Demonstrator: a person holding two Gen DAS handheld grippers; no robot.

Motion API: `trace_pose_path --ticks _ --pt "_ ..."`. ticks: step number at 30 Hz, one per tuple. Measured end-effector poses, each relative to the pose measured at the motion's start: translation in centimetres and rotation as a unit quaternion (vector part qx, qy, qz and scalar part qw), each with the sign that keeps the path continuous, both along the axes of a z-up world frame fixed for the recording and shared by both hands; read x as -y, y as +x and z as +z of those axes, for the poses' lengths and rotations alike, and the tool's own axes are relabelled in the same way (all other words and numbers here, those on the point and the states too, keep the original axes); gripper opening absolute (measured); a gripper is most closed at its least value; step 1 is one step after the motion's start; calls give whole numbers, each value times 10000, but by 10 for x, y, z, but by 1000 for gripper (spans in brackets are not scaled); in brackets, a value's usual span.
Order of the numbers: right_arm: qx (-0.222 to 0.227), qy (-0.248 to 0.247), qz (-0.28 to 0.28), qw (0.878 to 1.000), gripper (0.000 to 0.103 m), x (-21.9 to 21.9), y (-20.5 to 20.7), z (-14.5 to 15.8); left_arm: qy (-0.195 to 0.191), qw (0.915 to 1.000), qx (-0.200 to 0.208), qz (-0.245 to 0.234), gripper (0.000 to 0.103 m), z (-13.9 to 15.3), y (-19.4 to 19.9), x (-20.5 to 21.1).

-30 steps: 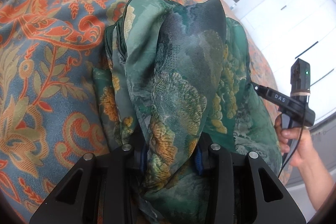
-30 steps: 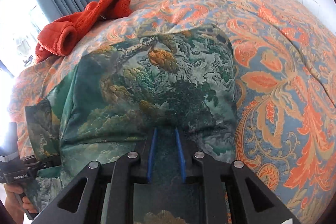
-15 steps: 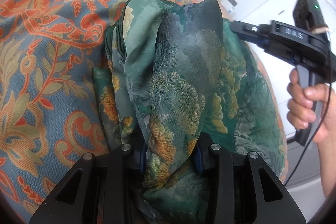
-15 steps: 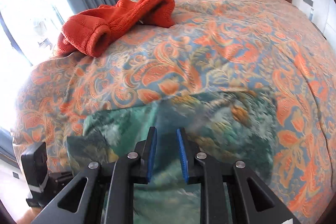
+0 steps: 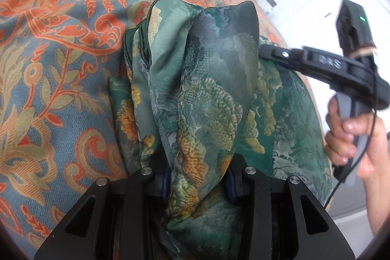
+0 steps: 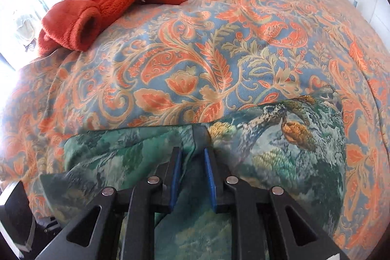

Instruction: Fold large clothes

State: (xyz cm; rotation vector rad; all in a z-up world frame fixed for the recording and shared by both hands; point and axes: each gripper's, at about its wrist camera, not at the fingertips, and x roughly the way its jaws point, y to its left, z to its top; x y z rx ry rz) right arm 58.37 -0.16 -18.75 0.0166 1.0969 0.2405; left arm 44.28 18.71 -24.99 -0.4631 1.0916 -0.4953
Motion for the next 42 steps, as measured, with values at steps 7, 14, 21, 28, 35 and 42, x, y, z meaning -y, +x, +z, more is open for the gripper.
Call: trace_pose_path --ticks 7,14,21,28,35,42 --pt "458 504 1276 9895 23 -19 -138 33 84 9997 -235 -14 39 13 13 4" --pt "432 515 1386 9881 18 -45 -208 -23 73 9985 -539 72 42 20 21 7" --pt "477 545 1196 9902 18 -36 -208 -41 -683 9953 -342 601 86 65 4 -44" --pt "538 604 1155 9900 18 -30 -210 -40 -570 9963 -585 256 88 44 -5 -42" --pt "526 587 1192 9897 18 -32 -217 -39 -486 9957 -782 97 91 9 19 -10" --pt "550 684 1201 9889 18 -25 -211 -38 -630 9943 -860 -22 91 -6 55 -3"
